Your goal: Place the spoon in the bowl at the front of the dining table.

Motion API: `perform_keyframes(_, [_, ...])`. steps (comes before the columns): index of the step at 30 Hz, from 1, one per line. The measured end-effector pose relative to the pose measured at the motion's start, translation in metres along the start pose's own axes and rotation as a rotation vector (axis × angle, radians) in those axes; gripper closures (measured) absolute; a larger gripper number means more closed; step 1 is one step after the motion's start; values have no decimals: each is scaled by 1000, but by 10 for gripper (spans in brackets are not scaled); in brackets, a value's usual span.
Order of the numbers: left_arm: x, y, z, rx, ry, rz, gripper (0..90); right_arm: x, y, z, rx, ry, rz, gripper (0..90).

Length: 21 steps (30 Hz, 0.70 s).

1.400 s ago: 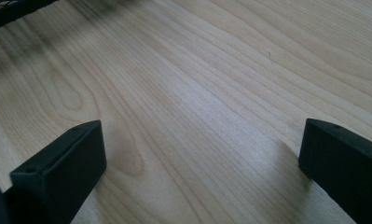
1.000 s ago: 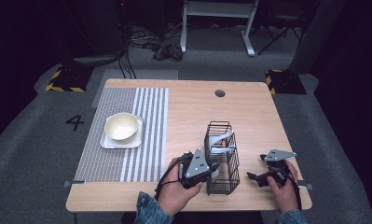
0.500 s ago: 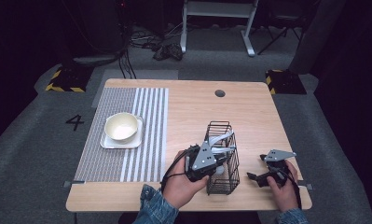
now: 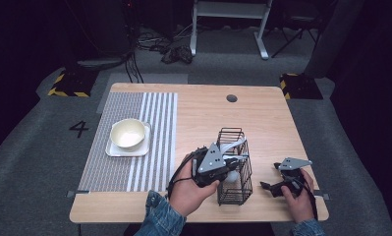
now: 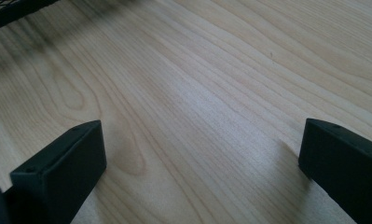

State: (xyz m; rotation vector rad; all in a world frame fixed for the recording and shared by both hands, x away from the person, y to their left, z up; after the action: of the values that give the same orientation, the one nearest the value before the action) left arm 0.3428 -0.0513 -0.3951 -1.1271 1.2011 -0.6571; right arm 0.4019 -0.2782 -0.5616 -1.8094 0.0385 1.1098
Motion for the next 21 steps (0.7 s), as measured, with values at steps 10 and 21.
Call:
perform_keyframes(10, [-12, -20, 0, -13, 0, -34, 845, 0, 0, 0, 0, 0, 0, 7])
perform_keyframes(21, [-21, -41, 3, 2, -11, -49, 846, 0, 0, 0, 0, 0, 0, 7])
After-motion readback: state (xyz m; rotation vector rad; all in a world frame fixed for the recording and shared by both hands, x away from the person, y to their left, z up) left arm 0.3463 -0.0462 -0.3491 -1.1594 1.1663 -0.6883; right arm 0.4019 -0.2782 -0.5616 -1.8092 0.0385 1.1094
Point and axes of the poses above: each handheld gripper's, and its own axes: x roughly forward along the jaws, y roughly out of its underside, z roughly to its left, the point moved 8 cm from there along x, roughly forward along the jaws, and after that the axes turned 8 degrees about y, right-handed, at the moved point
